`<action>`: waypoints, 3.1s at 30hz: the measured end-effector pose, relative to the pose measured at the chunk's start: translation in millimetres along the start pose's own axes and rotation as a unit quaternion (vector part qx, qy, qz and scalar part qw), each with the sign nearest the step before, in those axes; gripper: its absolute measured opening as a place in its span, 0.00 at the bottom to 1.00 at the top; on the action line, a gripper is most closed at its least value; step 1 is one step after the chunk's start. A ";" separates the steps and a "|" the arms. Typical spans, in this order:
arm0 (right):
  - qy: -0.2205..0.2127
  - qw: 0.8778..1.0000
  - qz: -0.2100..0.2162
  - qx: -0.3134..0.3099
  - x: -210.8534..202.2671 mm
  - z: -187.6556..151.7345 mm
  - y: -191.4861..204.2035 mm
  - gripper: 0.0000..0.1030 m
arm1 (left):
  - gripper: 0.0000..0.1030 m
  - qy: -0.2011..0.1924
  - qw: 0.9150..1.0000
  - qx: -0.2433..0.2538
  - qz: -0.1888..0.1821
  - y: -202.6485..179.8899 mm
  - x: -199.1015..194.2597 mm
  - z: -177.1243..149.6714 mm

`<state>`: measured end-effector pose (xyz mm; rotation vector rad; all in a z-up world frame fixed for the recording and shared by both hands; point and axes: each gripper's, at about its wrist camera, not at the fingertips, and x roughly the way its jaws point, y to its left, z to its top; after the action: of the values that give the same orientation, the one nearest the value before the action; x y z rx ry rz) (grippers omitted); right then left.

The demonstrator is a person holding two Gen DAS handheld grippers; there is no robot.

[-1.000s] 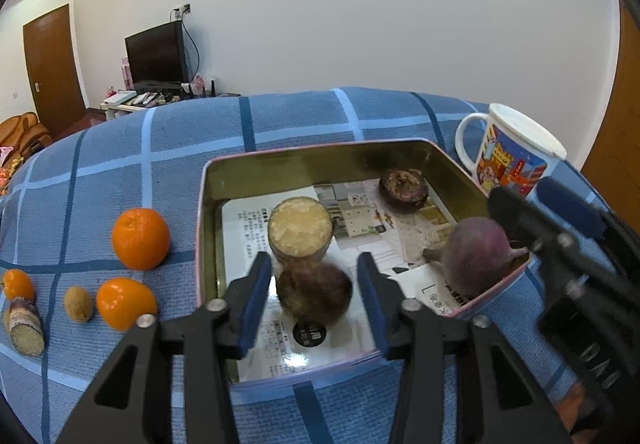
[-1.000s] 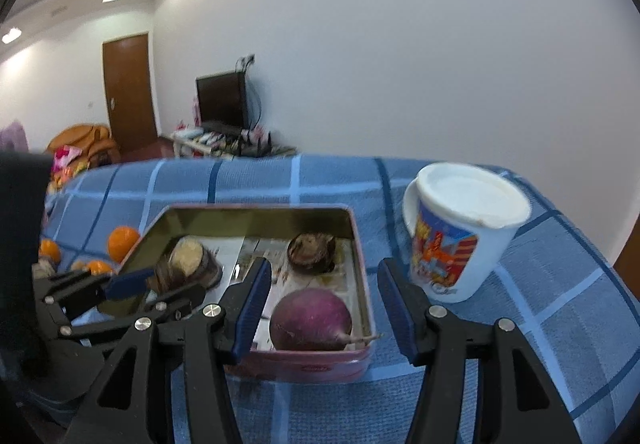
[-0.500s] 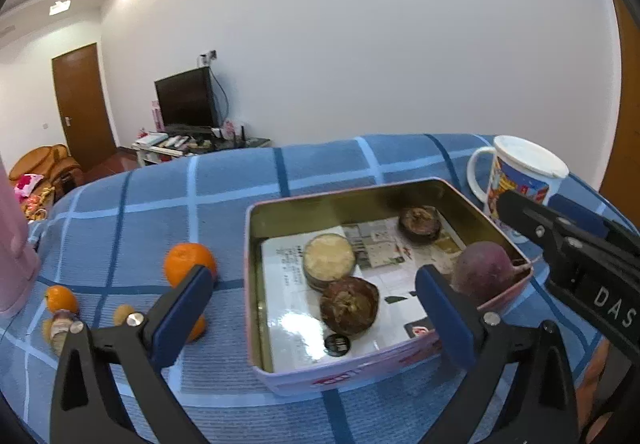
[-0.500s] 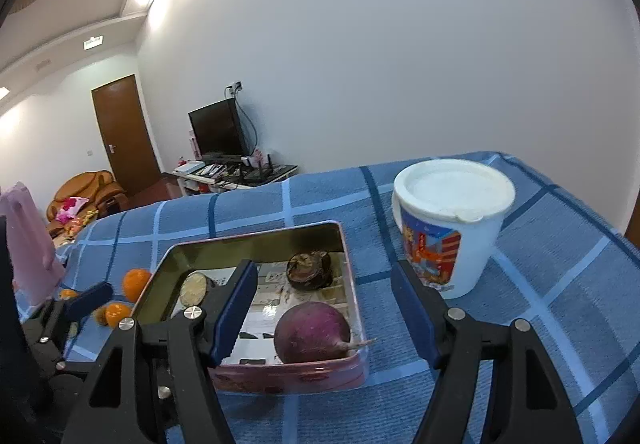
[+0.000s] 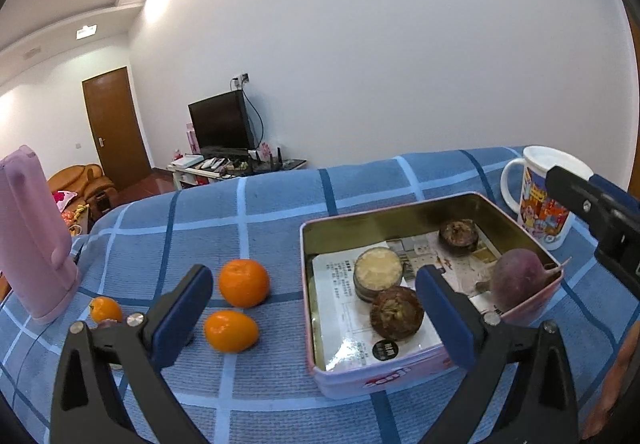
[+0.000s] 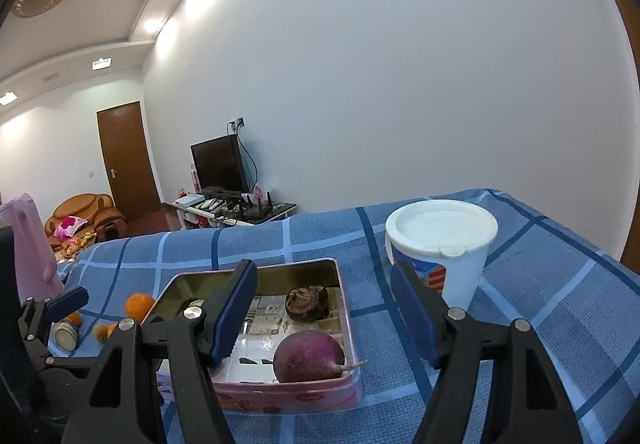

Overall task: Organize fruits
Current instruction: 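Withdraw both tools from the tin back toward the remaining fruits, then grasp the oval orange with the right tool while the left tool approaches a small brown fruit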

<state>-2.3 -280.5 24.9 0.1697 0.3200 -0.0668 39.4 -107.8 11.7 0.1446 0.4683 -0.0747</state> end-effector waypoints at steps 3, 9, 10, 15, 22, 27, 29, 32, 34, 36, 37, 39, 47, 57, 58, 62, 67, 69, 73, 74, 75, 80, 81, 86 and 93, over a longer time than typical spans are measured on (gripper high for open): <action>0.001 1.000 -0.001 -0.004 1.2 -2.2 1.6 0.69 | 1.00 0.005 1.000 -0.001 0.000 1.6 0.0 -1.5; 0.007 1.000 -0.001 -0.011 1.5 -5.4 5.5 0.69 | 1.00 -0.004 1.000 -0.001 0.004 3.3 -7.5 -5.0; 0.005 1.000 -0.002 -0.012 1.1 -5.5 5.7 0.69 | 1.00 -0.004 1.000 -0.002 0.006 4.3 -8.1 -5.4; 0.002 1.000 -0.007 -0.010 -1.8 -7.7 7.2 0.69 | 1.00 -0.004 1.000 -0.012 0.015 11.4 -12.0 -8.0; 0.002 1.000 -0.011 -0.013 -5.6 -10.7 12.1 0.69 | 1.00 0.000 1.000 -0.023 0.017 19.8 -16.4 -13.1; 0.001 1.000 -0.011 -0.020 -8.8 -12.0 18.4 0.69 | 1.00 -0.004 0.999 -0.031 0.015 27.6 -21.9 -16.2; -0.001 1.000 -0.011 -0.024 -11.1 -13.1 21.6 0.69 | 1.00 -0.006 0.999 -0.033 0.014 29.7 -23.4 -17.1; 0.002 1.000 -0.006 -0.024 -13.5 -14.5 24.9 0.69 | 1.00 -0.002 0.999 -0.030 0.016 32.0 -24.3 -18.0; 0.004 1.000 -0.003 -0.023 -15.4 -15.6 26.3 0.69 | 1.00 0.001 0.999 -0.029 0.018 35.3 -25.8 -19.6; 0.000 1.000 -0.008 -0.022 -19.1 -16.5 27.5 0.69 | 1.00 0.000 0.999 -0.031 0.016 39.4 -27.8 -21.0; 0.001 1.000 -0.010 -0.020 -21.0 -17.5 28.2 0.69 | 1.00 0.000 0.999 -0.032 0.016 42.0 -29.4 -21.7; 0.003 1.000 -0.011 -0.019 -21.3 -17.8 28.8 0.69 | 1.00 0.001 0.999 -0.035 0.018 47.1 -30.8 -23.1; 0.019 1.000 -0.016 -0.014 -27.0 -23.4 40.9 0.69 | 1.00 0.007 0.999 -0.038 0.024 62.7 -34.0 -28.5; 0.035 0.999 -0.002 -0.020 -28.5 -29.9 70.9 0.69 | 1.00 0.019 0.999 -0.032 0.029 80.6 -32.1 -32.8; 0.038 0.999 0.001 -0.019 -26.9 -30.8 75.3 0.69 | 1.00 0.021 0.999 -0.034 0.030 83.8 -31.7 -33.3; 0.044 0.999 0.008 -0.016 -24.3 -32.1 82.5 0.69 | 1.00 0.027 0.998 -0.038 0.037 94.2 -30.3 -35.7; 0.050 0.998 0.019 -0.017 -21.2 -34.3 97.7 0.69 | 1.00 0.033 0.997 -0.044 0.046 108.5 -27.8 -38.0; 0.052 0.998 0.026 -0.023 -19.0 -35.9 109.9 0.69 | 1.00 0.035 0.997 -0.047 0.049 115.1 -27.6 -38.8; 0.056 0.997 0.038 -0.028 -16.6 -38.2 126.7 0.69 | 1.00 0.036 0.997 -0.045 0.052 123.6 -26.7 -40.3; 0.056 0.997 0.038 -0.028 -16.6 -38.2 126.7 0.69 | 1.00 0.036 0.997 -0.042 0.054 125.5 -26.3 -40.7; 0.057 0.997 0.041 -0.029 -15.6 -38.8 130.5 0.69 | 1.00 0.036 0.997 -0.039 0.057 128.4 -25.9 -41.1; 0.064 0.996 0.056 -0.030 -10.4 -40.9 147.9 0.69 | 1.00 0.039 0.996 -0.048 0.063 143.7 -22.5 -42.9; 0.066 0.995 0.061 -0.033 -8.5 -41.7 156.0 0.69 | 1.00 0.041 0.996 -0.049 0.065 147.4 -21.5 -43.4; 0.068 0.994 0.069 -0.040 -5.6 -42.8 170.4 0.69 | 1.00 0.042 0.995 -0.053 0.075 160.0 -19.1 -44.6; 0.073 0.994 0.074 -0.046 -1.8 -44.8 180.0 0.69 | 1.00 0.048 0.993 -0.056 0.094 184.7 -11.8 -46.5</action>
<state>-1.2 -95.5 11.6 0.1059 0.4535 0.1084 27.6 82.2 -1.5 0.0824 0.5518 0.1425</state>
